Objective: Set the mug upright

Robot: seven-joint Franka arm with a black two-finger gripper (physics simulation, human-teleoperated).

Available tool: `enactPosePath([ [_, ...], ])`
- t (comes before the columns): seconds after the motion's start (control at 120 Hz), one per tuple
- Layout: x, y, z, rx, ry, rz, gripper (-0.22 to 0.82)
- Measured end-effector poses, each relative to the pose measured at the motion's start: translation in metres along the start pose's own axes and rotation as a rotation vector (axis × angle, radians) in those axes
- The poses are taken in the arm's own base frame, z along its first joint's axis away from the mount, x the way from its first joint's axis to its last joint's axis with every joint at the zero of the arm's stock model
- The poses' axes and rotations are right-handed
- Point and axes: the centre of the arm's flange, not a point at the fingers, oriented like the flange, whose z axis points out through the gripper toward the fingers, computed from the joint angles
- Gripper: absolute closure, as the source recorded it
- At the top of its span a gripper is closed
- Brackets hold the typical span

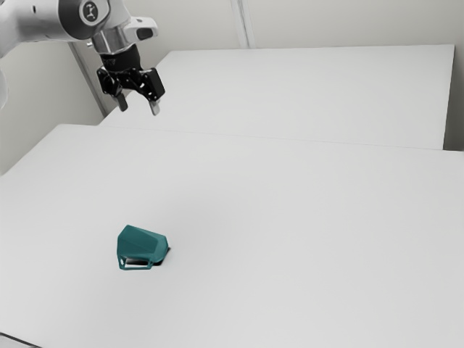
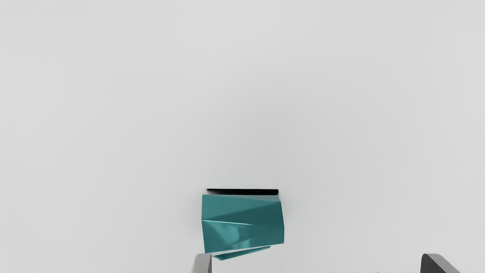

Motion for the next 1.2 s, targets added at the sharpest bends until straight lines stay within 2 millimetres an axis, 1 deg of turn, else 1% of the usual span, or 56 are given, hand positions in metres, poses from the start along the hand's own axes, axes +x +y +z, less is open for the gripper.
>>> enactPosePath([
  [0.133, 0.001, -0.001, 0.002, -0.001, -0.005, 0.009, 0.0],
  [0.2, 0.004, -0.004, 0.008, -0.007, -0.016, 0.007, 0.0],
  [0.242, 0.004, -0.013, 0.013, -0.024, -0.025, -0.009, 0.0],
  [0.333, 0.002, -0.046, 0.023, -0.075, -0.043, -0.069, 0.0],
  [0.408, 0.001, -0.073, 0.039, -0.135, -0.072, -0.123, 0.0],
  [0.5, -0.005, -0.097, 0.062, -0.199, -0.112, -0.18, 0.0],
  [0.7, -0.022, -0.142, 0.105, -0.308, -0.179, -0.29, 0.0],
  [0.792, -0.032, -0.163, 0.132, -0.376, -0.213, -0.342, 0.0],
  [0.892, -0.04, -0.173, 0.159, -0.459, -0.239, -0.367, 0.0],
  [0.992, -0.053, -0.183, 0.189, -0.534, -0.267, -0.389, 0.0],
  [1.067, -0.059, -0.189, 0.206, -0.578, -0.276, -0.393, 0.0],
  [1.2, -0.073, -0.2, 0.247, -0.665, -0.284, -0.399, 0.0],
])
